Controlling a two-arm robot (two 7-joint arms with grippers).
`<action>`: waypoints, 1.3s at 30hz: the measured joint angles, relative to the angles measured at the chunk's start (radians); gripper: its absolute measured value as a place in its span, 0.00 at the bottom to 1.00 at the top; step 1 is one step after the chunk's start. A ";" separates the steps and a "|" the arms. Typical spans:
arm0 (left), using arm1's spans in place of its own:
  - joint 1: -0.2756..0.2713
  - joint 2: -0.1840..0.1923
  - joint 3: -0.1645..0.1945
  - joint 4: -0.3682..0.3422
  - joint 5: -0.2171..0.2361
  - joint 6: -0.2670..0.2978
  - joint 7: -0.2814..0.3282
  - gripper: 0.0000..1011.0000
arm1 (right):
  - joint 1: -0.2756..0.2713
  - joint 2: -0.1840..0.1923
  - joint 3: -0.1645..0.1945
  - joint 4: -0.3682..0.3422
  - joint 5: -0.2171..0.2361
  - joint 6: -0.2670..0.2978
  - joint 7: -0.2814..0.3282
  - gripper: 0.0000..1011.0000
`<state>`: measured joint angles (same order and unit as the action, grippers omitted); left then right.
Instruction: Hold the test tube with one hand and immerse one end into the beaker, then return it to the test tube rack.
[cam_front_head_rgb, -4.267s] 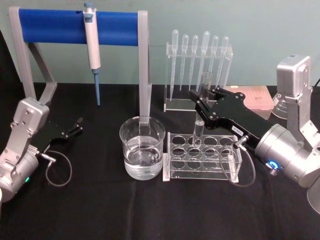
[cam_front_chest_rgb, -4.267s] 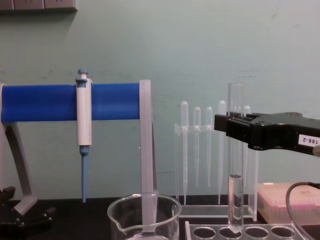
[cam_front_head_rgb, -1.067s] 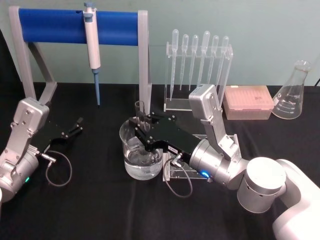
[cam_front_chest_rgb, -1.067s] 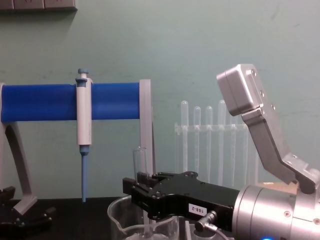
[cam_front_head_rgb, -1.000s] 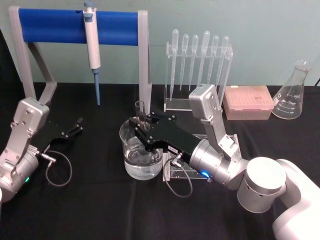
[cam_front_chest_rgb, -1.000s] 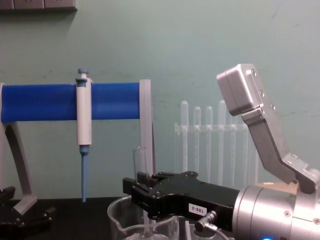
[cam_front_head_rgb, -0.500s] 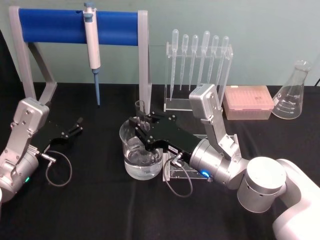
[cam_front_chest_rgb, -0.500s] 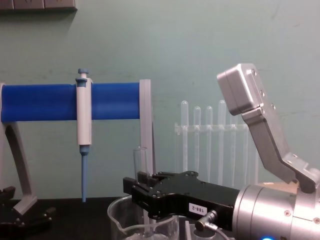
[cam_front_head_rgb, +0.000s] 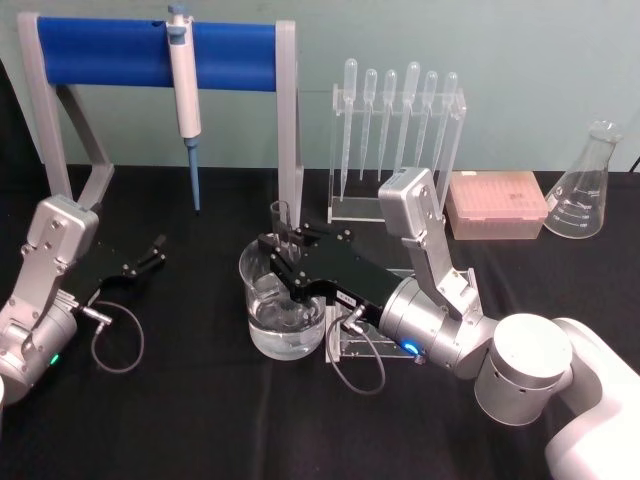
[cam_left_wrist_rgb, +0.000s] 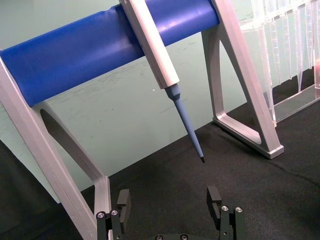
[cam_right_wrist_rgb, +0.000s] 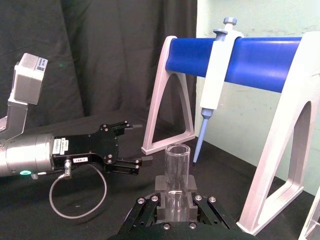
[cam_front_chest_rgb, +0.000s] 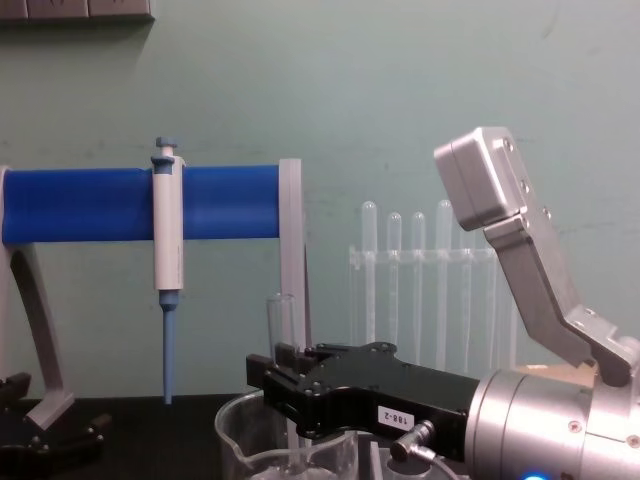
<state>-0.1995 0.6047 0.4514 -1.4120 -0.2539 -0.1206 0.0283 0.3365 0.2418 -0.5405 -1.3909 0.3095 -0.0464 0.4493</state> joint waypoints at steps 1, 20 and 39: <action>0.000 0.000 0.000 0.000 0.000 0.000 0.000 0.99 | 0.000 0.000 0.000 0.000 0.000 0.000 0.000 0.22; 0.000 0.000 0.000 0.000 0.000 0.000 0.000 0.99 | 0.000 0.000 0.000 0.000 0.000 0.000 0.000 0.22; 0.000 0.000 0.000 0.000 0.000 0.000 0.000 0.99 | 0.000 0.000 0.000 0.000 0.000 0.000 0.000 0.22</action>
<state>-0.1995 0.6047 0.4514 -1.4119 -0.2539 -0.1206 0.0283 0.3365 0.2418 -0.5405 -1.3908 0.3094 -0.0464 0.4493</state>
